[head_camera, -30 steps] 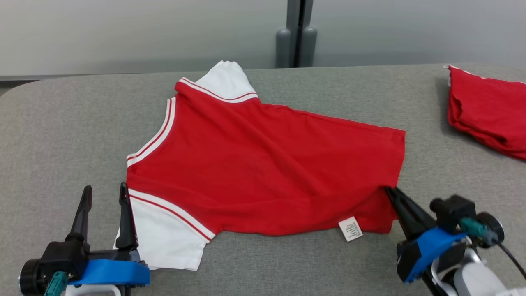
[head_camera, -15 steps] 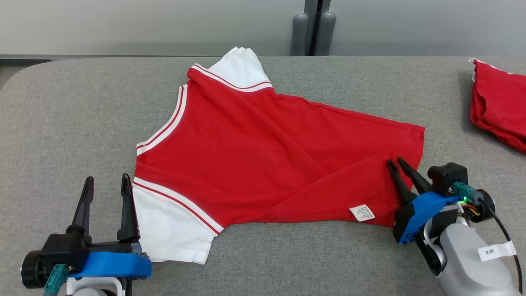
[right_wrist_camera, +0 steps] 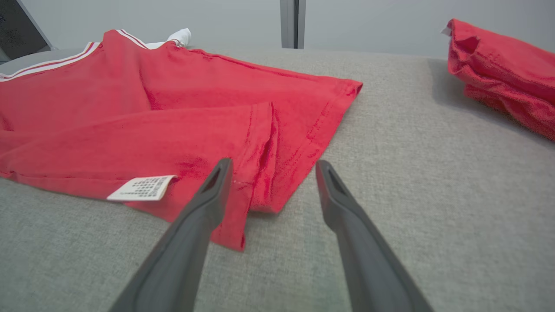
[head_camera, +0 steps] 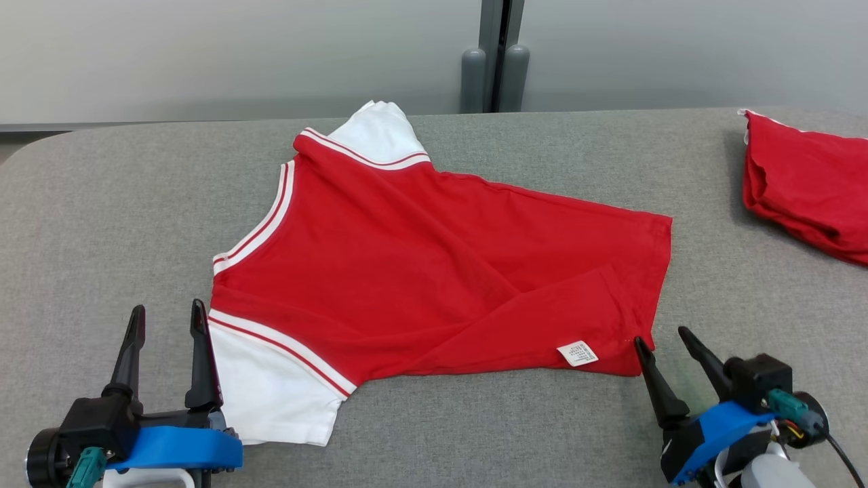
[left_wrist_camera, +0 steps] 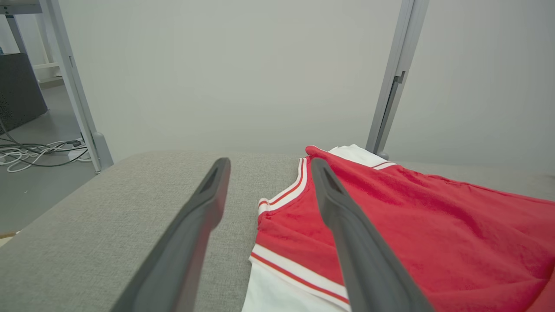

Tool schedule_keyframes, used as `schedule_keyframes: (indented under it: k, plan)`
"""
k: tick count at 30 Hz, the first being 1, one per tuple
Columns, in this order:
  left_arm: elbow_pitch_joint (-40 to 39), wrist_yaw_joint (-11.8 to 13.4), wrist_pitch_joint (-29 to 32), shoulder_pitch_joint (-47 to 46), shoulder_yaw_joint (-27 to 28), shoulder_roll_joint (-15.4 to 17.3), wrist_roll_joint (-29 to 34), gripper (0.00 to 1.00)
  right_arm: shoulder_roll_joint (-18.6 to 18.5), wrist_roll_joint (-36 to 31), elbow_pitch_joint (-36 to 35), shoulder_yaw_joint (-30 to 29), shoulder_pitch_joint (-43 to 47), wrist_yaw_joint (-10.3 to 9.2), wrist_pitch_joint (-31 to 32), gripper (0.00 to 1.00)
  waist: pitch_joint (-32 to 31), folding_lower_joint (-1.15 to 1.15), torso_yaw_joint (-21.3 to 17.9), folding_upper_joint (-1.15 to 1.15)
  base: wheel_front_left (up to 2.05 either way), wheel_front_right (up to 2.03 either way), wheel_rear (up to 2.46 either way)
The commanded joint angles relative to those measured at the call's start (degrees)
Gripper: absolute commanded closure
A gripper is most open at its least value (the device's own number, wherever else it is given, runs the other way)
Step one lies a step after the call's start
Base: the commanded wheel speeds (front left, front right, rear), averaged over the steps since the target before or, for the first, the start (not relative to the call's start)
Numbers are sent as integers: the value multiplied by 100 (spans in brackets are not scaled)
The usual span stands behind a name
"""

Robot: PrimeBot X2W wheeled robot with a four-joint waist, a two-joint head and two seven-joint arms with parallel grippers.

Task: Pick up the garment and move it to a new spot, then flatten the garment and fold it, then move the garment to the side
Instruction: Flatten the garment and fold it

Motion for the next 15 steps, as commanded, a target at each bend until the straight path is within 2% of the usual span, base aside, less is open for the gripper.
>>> schedule_keyframes:
  k: [1,8,15]
  plan:
    - [-18,-8,-14,50,-1,-1,32,0,-60,11,-166,6,151,1,-22,0,2,1,-23,0,0,0,0]
    - [-33,-8,-14,46,-34,9,59,0,-26,-21,-685,105,407,1,158,0,18,1,-31,0,0,0,0]
    - [-31,-8,-14,1,-77,13,35,0,-25,-105,-751,158,249,1,357,0,80,1,54,0,0,0,0]
